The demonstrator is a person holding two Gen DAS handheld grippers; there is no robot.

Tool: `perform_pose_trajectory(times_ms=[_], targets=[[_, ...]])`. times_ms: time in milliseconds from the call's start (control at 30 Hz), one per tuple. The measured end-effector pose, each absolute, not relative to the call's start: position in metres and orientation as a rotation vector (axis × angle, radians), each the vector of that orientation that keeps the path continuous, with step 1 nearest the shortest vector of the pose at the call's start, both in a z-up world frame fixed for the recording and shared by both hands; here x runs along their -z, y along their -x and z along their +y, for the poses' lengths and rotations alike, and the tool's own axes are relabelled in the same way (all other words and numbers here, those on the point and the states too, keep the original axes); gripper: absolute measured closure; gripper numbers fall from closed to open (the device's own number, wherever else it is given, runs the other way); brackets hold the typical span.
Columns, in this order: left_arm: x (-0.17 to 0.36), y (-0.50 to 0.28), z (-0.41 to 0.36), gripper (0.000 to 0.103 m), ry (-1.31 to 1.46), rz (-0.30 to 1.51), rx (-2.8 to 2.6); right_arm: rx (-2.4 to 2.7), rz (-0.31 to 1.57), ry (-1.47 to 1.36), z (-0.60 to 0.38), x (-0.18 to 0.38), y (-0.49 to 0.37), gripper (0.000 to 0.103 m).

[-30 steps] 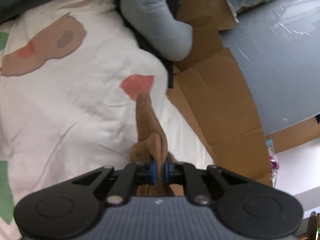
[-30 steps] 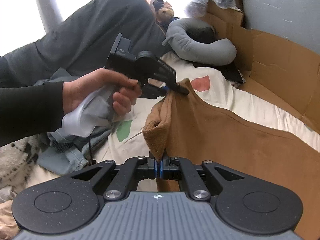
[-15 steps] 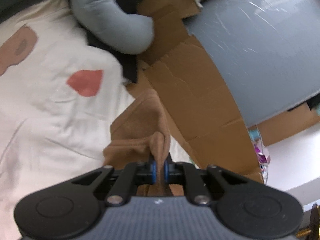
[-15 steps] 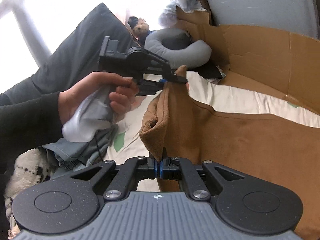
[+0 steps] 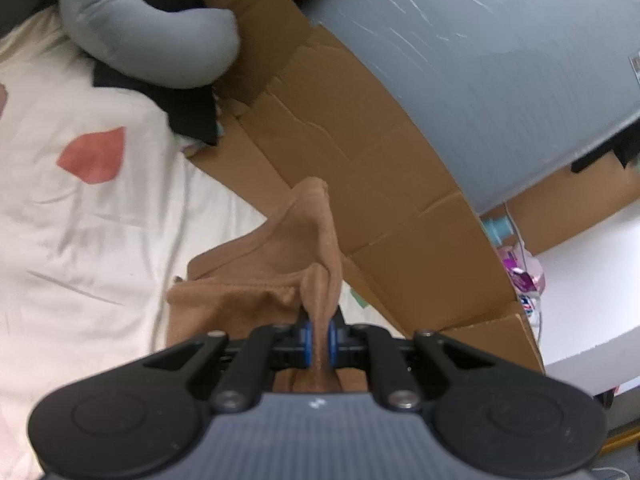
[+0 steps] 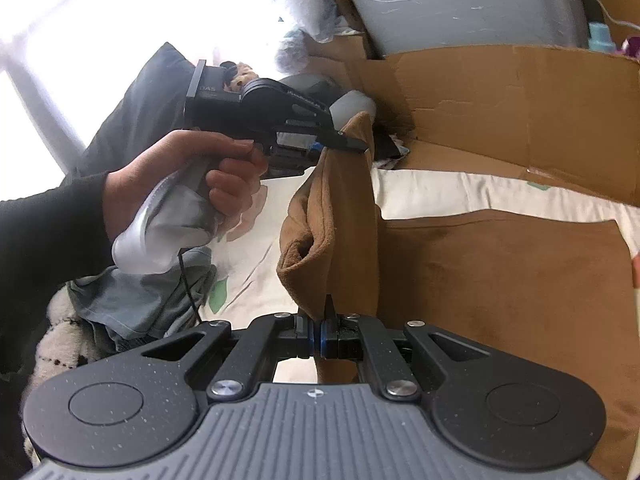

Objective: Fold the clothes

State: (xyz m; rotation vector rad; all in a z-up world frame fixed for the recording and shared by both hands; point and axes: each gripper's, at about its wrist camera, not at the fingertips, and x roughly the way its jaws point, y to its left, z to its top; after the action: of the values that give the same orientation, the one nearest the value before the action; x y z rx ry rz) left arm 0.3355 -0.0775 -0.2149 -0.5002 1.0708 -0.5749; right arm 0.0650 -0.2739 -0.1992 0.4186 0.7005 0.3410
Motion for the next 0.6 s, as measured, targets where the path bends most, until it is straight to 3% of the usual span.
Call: perform_pose_trajectory(times_ms=[600], targets=[[0.220,-0.312,-0.163,0.095,0.374,1.111,0.668,-0.280,0.703,-0.516,-0.329,0.227,-0.026,0.103]])
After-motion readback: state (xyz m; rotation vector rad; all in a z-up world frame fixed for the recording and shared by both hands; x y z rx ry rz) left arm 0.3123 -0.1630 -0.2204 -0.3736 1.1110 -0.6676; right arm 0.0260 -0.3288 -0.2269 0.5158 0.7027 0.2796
